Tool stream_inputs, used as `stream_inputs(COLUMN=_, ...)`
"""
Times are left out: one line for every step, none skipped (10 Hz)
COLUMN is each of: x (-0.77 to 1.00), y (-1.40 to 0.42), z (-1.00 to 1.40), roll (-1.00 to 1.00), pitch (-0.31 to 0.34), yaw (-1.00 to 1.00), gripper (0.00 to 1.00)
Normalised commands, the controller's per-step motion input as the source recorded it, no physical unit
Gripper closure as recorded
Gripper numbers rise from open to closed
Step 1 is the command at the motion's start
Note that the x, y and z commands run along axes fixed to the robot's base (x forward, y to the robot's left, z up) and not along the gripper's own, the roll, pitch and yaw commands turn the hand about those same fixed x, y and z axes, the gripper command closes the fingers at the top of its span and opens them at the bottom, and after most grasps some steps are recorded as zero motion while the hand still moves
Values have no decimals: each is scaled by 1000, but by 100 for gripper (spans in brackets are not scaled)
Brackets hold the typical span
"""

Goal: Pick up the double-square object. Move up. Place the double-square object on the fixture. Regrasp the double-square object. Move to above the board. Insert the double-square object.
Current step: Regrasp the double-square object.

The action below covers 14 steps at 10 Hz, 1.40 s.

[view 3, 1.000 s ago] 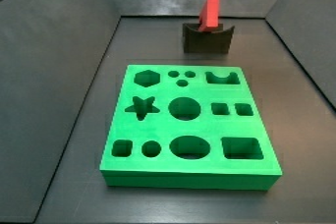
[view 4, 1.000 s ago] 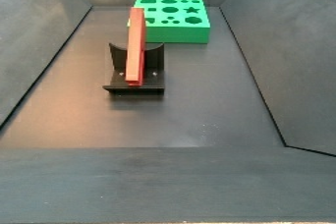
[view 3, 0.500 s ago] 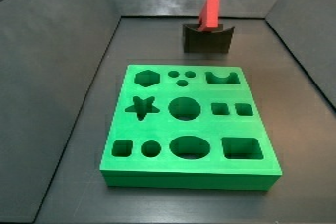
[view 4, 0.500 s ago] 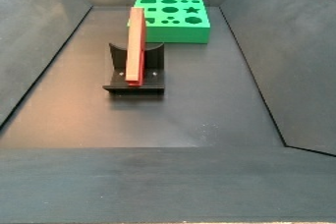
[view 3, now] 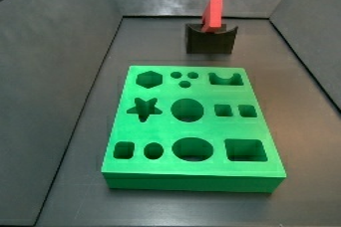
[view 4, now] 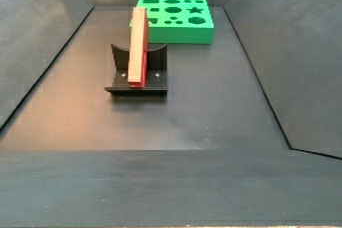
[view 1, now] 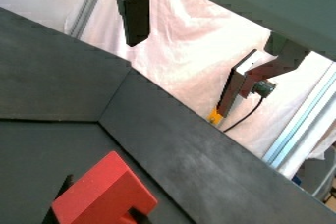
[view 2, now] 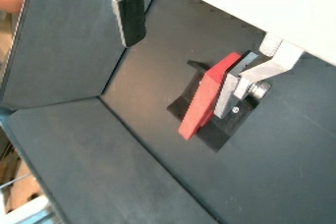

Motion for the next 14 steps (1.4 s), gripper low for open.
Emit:
stream_inputs(x=91, y=-37, z=4, roll=231, pitch=88, yaw=219, gripper=0)
stream_inputs(x=82, y=-39, z=-7, roll=162, pitch=41, yaw=219, gripper=0)
stream_inputs(x=79, y=-44, z=-4, roll=142, pitch=14, yaw=206, gripper=0)
stream_inputs(x=32, y=48, z=-1000, roll=126, pitch=-7, yaw=177, gripper=0)
stream_inputs(x=38, y=47, z=-1000, roll=120, pitch=-24, yaw=140, gripper=0)
stream_inputs(x=45, y=46, z=-1000, roll=112, pitch=-49, yaw=122, gripper=0)
stream_inputs(x=55, y=41, z=-1000, roll=87, pitch=-85, yaw=92, gripper=0)
stream_inputs(x=62, y=41, z=-1000, roll=72, pitch=-99, yaw=62, gripper=0)
stream_inputs(x=68, y=37, z=-1000, roll=65, pitch=-108, yaw=38, gripper=0)
stream_inputs(x=70, y=37, z=-1000, roll=66, pitch=-105, yaw=21, gripper=0)
stream_inputs(x=76, y=33, z=-1000, roll=71, pitch=-100, yaw=-9, gripper=0)
stream_inputs(x=86, y=28, z=-1000, roll=68, pitch=-86, yaw=-27, gripper=0)
stream_inputs(x=83, y=23, z=-872, roll=63, pitch=-70, yaw=-36, gripper=0)
stream_inputs(x=74, y=15, z=-697, roll=65, pitch=-49, yaw=-40, gripper=0)
